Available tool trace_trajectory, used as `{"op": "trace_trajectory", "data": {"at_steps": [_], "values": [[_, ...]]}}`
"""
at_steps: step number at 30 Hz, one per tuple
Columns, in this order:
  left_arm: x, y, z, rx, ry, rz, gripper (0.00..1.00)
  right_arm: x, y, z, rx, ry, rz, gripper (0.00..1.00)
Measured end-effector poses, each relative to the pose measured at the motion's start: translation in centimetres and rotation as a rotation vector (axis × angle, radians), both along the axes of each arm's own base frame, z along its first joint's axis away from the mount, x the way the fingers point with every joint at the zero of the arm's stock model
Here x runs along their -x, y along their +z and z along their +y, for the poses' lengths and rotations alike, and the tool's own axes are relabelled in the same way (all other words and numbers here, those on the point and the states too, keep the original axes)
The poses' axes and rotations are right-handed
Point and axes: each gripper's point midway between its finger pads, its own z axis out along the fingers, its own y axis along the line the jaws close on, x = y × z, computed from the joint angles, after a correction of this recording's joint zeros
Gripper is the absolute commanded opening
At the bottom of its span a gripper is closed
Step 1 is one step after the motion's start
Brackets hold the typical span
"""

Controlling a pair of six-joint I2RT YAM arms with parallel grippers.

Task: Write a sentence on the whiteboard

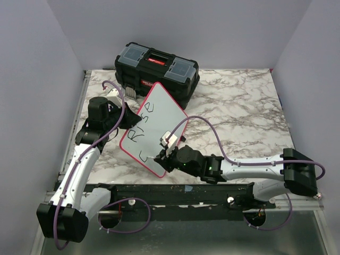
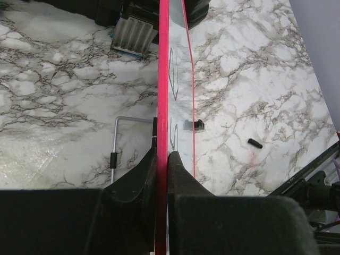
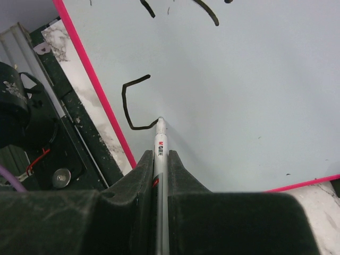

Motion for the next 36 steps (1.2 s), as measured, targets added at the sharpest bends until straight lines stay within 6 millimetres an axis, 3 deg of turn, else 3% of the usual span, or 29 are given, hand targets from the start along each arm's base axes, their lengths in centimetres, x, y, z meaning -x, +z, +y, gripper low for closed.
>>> {"op": "trace_trajectory", "data": {"at_steps": [17,24,36], "values": [[0.1,0.2,-0.2,0.001,-0.008,-0.005,0.00,-1.0,0.3,-0.7,0.027,-0.062,-0.017,0.01],[0.1,0.3,-0.4,0.002,-0.011,-0.006,0.00,-1.2,2.1,-1.2,-0.013,-0.080,-0.032,0.01],[0.1,0.3,-0.4,0.002,-0.012,-0.007,0.00,-2.6,2.9,-1.1,-0.023,-0.114,-0.041,0.01]]}}
